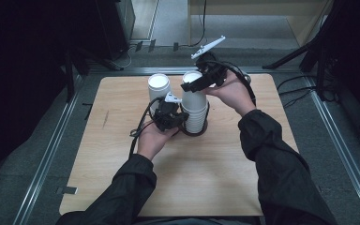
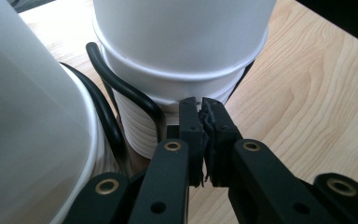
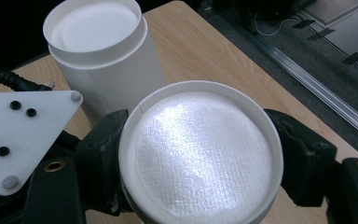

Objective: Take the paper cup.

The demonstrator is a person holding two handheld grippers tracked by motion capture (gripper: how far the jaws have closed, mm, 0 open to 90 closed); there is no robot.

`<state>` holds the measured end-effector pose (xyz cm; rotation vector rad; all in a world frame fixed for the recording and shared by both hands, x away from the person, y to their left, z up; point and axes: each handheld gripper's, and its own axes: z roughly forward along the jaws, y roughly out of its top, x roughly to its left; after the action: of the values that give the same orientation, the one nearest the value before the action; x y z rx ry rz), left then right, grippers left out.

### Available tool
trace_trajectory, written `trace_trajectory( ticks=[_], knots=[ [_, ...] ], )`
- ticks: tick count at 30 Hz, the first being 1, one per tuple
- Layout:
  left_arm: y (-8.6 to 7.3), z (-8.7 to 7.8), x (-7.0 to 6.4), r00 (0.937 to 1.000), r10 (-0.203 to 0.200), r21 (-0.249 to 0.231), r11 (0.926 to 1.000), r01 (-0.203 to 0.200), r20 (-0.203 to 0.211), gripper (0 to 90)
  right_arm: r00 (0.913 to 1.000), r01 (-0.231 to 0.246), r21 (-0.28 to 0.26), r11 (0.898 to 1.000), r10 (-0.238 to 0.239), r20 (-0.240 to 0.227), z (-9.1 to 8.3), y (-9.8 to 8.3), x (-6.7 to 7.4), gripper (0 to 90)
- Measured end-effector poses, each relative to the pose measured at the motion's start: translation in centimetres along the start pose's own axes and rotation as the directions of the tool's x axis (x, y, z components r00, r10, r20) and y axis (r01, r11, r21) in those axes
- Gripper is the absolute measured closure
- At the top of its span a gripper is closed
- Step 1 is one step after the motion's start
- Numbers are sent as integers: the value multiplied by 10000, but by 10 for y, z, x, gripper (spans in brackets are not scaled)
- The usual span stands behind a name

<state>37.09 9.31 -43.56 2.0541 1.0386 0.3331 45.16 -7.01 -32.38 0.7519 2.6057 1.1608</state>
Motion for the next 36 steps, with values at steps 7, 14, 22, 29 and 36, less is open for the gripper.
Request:
trace_trajectory(
  ticks=[7,14,22,29,36],
  knots=[
    [-1,1,0,9999,75,46,10000,-76,81,855,9995,-236,-205,9995,231,-235,-17,11,-3,267],
    [-3,-1,2,9995,152,15,9999,-153,265,824,9992,-37,-748,9972,8,-390,-61,33,1,268],
    [-4,-4,-4,9970,490,87,9987,-496,603,741,9996,130,-689,9975,-146,-241,-108,41,13,268],
    [-6,-15,-6,9919,866,297,9955,-897,928,580,9995,148,-562,9983,-163,-269,-130,13,18,267],
    [-9,-26,-7,9840,965,92,9950,-990,1495,483,9990,-114,-223,9997,104,-431,-126,-16,22,267]
  ],
)
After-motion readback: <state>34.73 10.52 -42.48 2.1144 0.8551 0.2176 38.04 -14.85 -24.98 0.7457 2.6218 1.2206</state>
